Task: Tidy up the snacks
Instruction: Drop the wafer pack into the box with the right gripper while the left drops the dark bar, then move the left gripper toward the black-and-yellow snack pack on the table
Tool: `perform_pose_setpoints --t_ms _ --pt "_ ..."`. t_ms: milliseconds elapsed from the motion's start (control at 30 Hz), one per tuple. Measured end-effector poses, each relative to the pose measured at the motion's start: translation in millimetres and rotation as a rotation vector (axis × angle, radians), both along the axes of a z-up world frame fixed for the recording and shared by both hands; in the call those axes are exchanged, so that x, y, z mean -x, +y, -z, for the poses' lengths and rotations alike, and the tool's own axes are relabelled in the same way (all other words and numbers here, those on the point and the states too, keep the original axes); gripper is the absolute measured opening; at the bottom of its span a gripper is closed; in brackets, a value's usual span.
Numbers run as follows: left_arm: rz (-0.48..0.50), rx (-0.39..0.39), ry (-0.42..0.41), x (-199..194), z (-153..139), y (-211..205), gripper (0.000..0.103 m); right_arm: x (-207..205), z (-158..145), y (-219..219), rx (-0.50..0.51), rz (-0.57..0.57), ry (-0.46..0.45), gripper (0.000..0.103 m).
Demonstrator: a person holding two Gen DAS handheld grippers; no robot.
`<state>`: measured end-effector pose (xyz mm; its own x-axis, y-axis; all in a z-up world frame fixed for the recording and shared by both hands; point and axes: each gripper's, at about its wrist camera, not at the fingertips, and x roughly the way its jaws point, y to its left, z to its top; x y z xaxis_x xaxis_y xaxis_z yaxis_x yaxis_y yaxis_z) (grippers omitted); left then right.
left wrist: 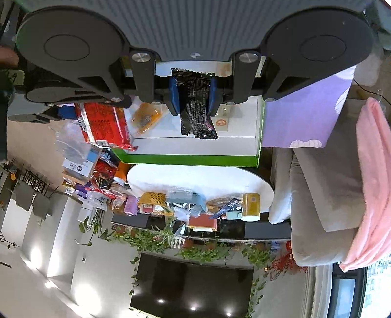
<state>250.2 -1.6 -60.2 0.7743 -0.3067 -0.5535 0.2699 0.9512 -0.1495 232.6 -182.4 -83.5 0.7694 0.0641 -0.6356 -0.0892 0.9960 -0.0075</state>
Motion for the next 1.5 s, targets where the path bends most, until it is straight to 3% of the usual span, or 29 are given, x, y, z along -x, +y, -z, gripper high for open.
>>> perform_pose_setpoints --t_ms 167,333,433,667,1067,1367,1500 --pt "0.002 -0.022 0.021 -27 14 -6 0.024 -17 4 11 0.035 -0.038 -0.053 0.08" --pt "-0.015 -0.023 0.051 -38 25 -3 0.029 -12 2 7 0.04 -0.027 -0.108 0.102" --pt "-0.029 -0.035 0.05 -35 24 -1 0.037 1 -7 -4 0.021 0.004 -0.128 0.103" --pt "-0.048 -0.036 0.018 -11 9 12 0.042 20 -23 -21 -0.027 0.044 -0.121 0.103" --pt "-0.094 -0.02 0.074 47 14 42 0.044 71 -12 -42 -0.053 0.088 -0.026 0.103" --pt "-0.075 -0.026 0.11 69 31 36 0.051 104 19 -46 -0.053 0.06 0.075 0.103" --pt "-0.083 -0.015 0.114 76 33 38 0.052 110 35 -39 0.002 0.023 0.107 0.103"
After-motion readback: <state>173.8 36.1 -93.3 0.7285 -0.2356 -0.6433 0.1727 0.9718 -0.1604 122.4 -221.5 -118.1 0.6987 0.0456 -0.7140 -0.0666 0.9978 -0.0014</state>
